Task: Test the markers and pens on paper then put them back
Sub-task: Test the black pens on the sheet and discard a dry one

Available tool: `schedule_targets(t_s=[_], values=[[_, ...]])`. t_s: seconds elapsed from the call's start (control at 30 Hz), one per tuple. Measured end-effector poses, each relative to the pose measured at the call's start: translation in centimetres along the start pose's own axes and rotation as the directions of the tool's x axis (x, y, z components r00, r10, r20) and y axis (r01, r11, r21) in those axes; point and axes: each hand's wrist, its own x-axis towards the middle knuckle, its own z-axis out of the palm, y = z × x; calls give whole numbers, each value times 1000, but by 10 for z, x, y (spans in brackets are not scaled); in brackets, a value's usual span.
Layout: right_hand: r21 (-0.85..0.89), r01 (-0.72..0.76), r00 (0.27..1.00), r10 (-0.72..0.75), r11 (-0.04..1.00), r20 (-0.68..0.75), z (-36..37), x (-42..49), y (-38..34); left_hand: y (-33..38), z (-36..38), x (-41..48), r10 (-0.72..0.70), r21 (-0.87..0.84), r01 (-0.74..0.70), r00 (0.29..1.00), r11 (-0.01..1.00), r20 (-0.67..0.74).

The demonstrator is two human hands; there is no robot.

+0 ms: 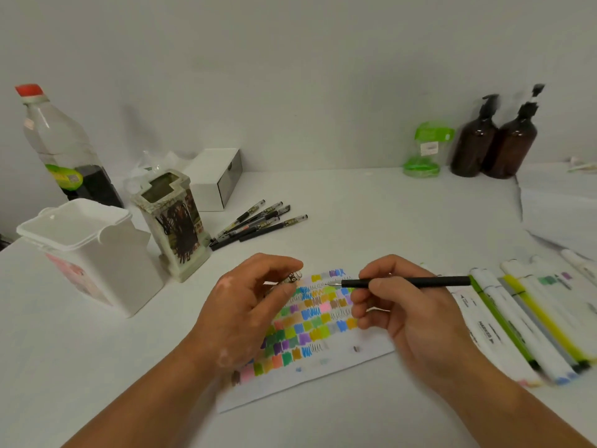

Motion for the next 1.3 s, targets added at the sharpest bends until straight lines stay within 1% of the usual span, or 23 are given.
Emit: schedule_targets(t_s=[0.07,0.13,0.27,0.4,0.5,0.57,0.73,0.87,0.93,1.03,1.1,1.17,1.2,1.23,1.27,1.3], values=[[15,17,1000,-17,1000,2,-1,0,-2,2,2,-2,-44,-90,44,999,995,8],[-6,47,999,-47,999,3,-1,0,-2,4,4,-2,-52,-164,52,999,985,7],[-41,66,998,-65,997,20,-1,0,0,6,4,-3,-21,-210,26,1000,977,22],[-78,60,997,-55,995,56,-1,0,3,7,5,-6,10,-204,-2,999,979,36],[-179,58,995,-42,982,91,2,-2,6,10,8,-8,59,-160,-56,998,985,18],[-248,58,993,-31,967,110,5,-3,8,13,12,-10,94,-164,-92,996,982,3],[-243,54,995,-32,969,94,6,-1,11,17,16,-13,119,-219,-128,991,967,-57],[-240,66,991,-36,969,127,8,-3,10,18,15,-14,139,-180,-156,985,971,-104],[-254,68,991,-36,965,129,9,-3,11,18,15,-12,135,-167,-150,986,974,-98],[-286,84,988,-43,955,145,5,-1,7,17,14,-7,125,-114,-128,991,985,-39],[-221,57,977,-9,974,215,-3,0,-2,14,10,-4,119,-45,-119,993,992,-7],[-132,-55,936,97,990,338,-12,0,-12,11,5,-3,110,-3,-110,994,994,21],[-146,-109,909,158,983,386,-14,-2,-15,9,3,-3,120,10,-121,992,993,42],[-202,-140,890,213,969,403,-15,-3,-18,8,3,-3,146,20,-148,987,989,67],[-295,-137,886,250,946,390,-14,-4,-18,8,3,-4,184,25,-187,978,982,96],[-415,-96,895,261,905,362,-11,-5,-17,8,4,-5,227,27,-232,966,972,124]])
